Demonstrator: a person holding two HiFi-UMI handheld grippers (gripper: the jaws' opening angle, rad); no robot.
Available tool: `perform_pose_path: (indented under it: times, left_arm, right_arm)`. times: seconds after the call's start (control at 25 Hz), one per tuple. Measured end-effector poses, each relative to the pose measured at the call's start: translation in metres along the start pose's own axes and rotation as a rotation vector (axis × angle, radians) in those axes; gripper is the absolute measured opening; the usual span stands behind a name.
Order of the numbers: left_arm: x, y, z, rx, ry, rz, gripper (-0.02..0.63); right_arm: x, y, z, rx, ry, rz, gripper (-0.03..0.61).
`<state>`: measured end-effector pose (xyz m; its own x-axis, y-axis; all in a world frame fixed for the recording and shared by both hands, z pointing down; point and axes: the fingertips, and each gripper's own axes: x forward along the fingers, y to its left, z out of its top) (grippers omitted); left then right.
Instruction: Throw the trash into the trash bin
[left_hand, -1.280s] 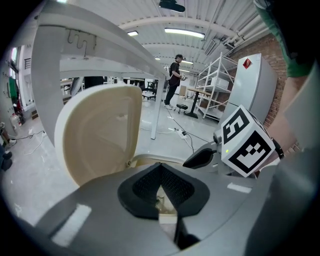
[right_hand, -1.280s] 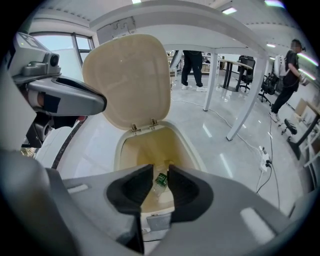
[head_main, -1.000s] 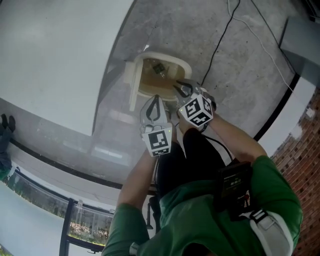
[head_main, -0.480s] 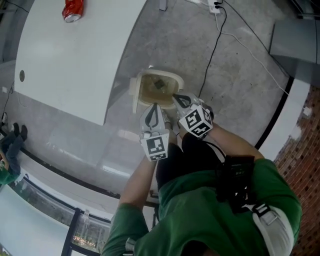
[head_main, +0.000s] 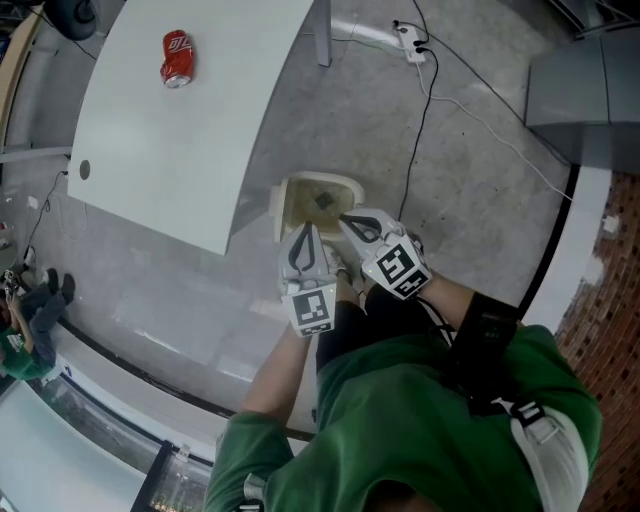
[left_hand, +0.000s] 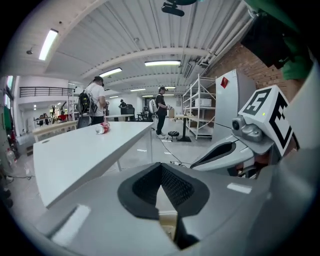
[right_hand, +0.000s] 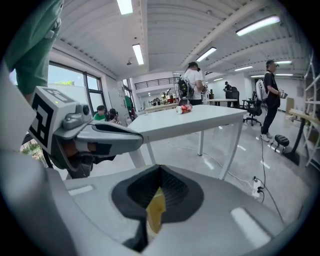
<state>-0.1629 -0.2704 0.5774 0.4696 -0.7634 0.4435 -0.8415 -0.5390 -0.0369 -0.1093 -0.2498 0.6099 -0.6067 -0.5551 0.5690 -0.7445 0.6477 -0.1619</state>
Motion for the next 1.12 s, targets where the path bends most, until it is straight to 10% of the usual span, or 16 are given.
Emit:
perform_pose_path:
  times: [0.48,1.12]
  left_arm:
    - [-0.055,-0.004,0.082,0.099,-0.155,-0.015,0.006]
    - [-0.135,-0.013,0.169,0.041,-0.348,-0.065,0.006]
  right_arm:
    - [-0.077,0.035,0.088,-0.04,-0.203,-0.024,0.002]
    - [-0.165,0.085,0.178,-0.116,-0.454,-0.056,0.002]
